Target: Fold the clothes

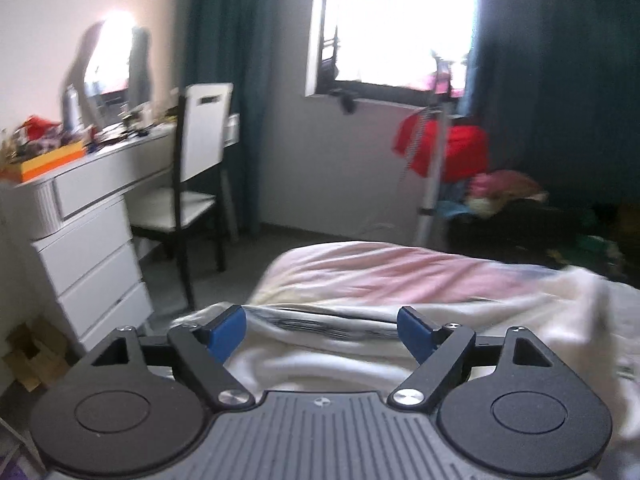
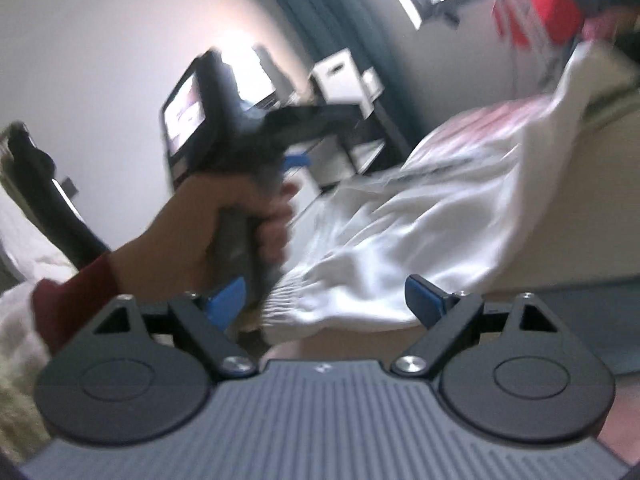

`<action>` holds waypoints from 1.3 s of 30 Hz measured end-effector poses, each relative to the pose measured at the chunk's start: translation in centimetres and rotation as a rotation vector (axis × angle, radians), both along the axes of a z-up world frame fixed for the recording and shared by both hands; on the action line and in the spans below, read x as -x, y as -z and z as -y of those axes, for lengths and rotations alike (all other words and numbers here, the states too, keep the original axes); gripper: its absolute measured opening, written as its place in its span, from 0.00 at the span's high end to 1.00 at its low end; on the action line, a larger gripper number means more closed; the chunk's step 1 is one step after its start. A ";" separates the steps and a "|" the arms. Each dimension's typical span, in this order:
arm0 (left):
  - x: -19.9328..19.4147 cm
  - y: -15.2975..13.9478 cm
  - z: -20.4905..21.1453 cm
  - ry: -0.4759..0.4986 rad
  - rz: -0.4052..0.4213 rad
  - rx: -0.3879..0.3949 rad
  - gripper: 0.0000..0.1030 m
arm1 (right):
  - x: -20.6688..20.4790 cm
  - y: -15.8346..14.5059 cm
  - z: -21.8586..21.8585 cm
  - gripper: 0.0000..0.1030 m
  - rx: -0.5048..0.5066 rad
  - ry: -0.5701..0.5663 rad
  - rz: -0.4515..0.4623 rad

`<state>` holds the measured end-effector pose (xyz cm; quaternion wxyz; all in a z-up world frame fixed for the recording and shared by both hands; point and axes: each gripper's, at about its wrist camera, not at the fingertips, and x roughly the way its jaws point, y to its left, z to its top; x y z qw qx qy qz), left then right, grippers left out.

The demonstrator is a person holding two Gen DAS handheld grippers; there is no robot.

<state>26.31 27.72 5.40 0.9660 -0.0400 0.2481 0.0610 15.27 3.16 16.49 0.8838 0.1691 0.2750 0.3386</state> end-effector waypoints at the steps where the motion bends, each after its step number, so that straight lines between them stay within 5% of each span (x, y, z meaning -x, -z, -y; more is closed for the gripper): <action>1: 1.4 -0.6 1.3 0.024 0.014 -0.004 0.16 | 0.9 -0.9 1.3 0.14 0.027 0.024 0.028; 11: 11.6 -6.2 13.1 0.178 0.092 -0.014 0.16 | 4.9 -5.2 12.4 0.14 0.149 0.277 0.174; 17: 14.7 -10.4 19.0 0.241 0.151 -0.029 0.13 | 5.8 -7.0 17.0 0.14 0.146 0.374 0.210; 23: 15.6 -10.4 24.1 0.286 0.159 -0.031 0.10 | 8.6 -7.0 21.1 0.14 0.167 0.450 0.217; 31: 12.0 -6.7 26.9 0.294 0.106 -0.040 0.10 | 8.7 -3.0 24.4 0.14 0.183 0.526 0.183; 39: 0.6 -1.4 24.3 0.276 0.046 -0.039 0.10 | 6.7 4.0 27.7 0.14 0.136 0.566 0.122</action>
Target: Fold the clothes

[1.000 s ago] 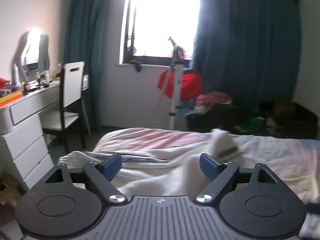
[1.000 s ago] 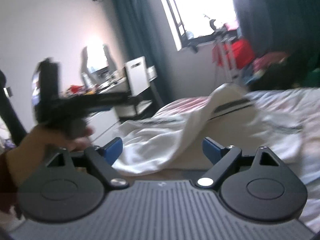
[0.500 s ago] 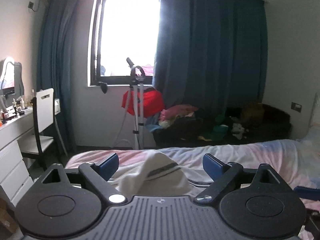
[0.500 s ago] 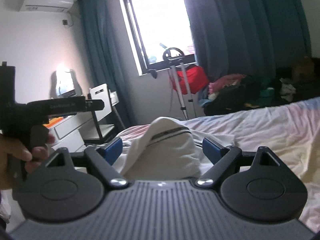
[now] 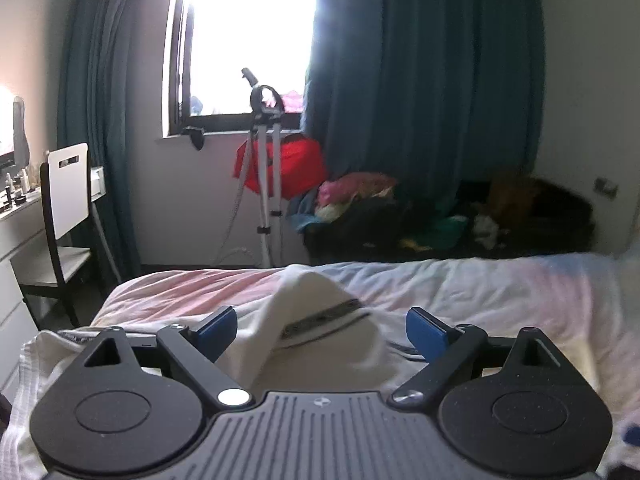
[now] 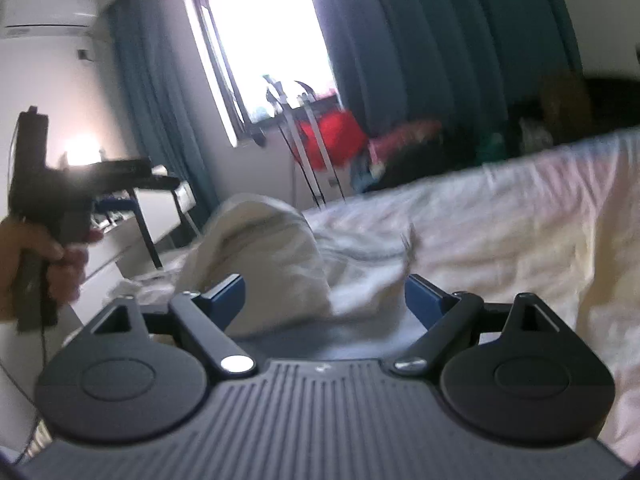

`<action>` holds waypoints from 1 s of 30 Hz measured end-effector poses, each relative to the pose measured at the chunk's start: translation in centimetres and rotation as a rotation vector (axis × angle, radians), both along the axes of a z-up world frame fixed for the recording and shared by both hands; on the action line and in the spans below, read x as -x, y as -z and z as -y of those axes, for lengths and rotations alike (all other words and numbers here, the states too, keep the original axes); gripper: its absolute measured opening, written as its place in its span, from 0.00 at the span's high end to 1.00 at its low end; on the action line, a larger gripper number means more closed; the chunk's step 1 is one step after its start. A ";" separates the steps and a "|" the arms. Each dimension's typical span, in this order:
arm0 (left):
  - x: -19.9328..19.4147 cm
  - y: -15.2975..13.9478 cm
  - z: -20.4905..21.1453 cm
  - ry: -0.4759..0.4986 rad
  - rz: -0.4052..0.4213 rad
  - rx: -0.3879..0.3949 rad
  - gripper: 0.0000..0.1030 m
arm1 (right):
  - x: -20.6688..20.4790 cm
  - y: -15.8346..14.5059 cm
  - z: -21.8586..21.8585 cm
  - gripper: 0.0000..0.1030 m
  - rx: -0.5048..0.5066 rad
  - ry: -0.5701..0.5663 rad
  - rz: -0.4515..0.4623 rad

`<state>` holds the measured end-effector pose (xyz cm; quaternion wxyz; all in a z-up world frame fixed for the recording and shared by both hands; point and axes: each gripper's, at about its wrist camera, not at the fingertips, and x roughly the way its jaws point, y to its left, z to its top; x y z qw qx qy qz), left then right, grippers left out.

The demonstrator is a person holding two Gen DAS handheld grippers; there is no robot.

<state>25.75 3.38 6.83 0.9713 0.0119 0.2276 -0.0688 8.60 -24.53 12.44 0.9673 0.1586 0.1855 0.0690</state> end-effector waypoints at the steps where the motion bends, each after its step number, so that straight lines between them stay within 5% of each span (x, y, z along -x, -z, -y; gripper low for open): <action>1: -1.6 0.6 0.0 -0.007 -0.011 0.000 0.10 | -0.3 0.6 0.2 0.14 0.010 0.014 -0.003; 5: -7.9 3.2 0.1 -0.004 -0.028 0.012 0.10 | -1.8 1.8 0.1 0.14 0.123 0.074 0.022; 11: -16.6 6.5 -0.2 -0.039 -0.115 0.120 0.14 | -5.6 4.9 0.9 0.15 0.098 0.049 -0.014; 15: -20.3 8.1 0.7 -0.116 -0.109 0.073 0.29 | -8.2 7.7 1.4 0.15 0.081 0.024 -0.092; 18: -21.4 9.1 1.6 -0.085 -0.109 0.044 0.60 | -9.3 8.9 1.9 0.15 0.042 0.016 -0.110; 19: -21.3 9.3 2.1 -0.079 -0.100 0.014 0.73 | -9.5 9.2 2.0 0.15 0.035 0.012 -0.112; 21: -20.3 9.1 3.0 -0.087 -0.074 -0.039 0.84 | -9.8 9.5 2.1 0.15 0.036 0.018 -0.120; 25: -15.3 7.7 3.7 -0.078 0.000 -0.059 0.89 | -9.8 9.3 2.4 0.15 0.027 0.026 -0.103; 30: -3.7 6.7 3.9 -0.027 0.094 -0.086 0.90 | -7.6 7.8 2.1 0.15 0.028 0.020 -0.031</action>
